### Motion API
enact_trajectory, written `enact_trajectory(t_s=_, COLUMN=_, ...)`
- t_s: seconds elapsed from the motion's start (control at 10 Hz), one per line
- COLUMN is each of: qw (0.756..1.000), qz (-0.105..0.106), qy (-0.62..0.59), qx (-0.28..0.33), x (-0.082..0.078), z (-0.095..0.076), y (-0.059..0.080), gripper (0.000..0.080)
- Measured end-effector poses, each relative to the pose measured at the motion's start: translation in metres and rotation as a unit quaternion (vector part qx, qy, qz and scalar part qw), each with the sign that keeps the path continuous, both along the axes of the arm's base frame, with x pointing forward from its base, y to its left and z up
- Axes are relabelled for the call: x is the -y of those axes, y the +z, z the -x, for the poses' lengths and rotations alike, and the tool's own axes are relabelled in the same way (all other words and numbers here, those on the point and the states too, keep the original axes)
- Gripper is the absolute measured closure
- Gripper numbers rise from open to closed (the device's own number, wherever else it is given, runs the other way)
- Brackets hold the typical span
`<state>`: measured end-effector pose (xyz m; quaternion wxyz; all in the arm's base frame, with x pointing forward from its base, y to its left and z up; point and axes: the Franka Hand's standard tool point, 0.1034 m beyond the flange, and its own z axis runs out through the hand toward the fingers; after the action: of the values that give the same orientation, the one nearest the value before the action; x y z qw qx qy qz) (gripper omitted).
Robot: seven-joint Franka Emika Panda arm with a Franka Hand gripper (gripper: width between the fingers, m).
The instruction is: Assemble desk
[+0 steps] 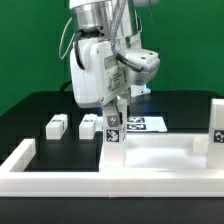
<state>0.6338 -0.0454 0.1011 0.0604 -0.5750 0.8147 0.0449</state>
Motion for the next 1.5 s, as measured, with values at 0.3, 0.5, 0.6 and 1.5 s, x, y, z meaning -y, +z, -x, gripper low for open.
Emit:
enact_trajectory(t_s=0.3, qw=1.000, qz=-0.002, qy=0.012, qx=0.013, x=-0.008, z=-0.005, y=0.017, gripper=0.0161)
enact_trajectory(t_s=0.5, qw=0.999, qz=-0.013, qy=0.027, qx=0.031, x=-0.027, z=-0.009, y=0.054, gripper=0.0152)
enact_trajectory(t_s=0.6, qw=0.999, qz=-0.011, qy=0.031, qx=0.032, x=-0.025, z=-0.009, y=0.051, gripper=0.0152)
enact_trajectory(t_s=1.5, qw=0.998, qz=-0.008, qy=0.059, qx=-0.017, x=-0.069, z=0.057, y=0.006, gripper=0.0151)
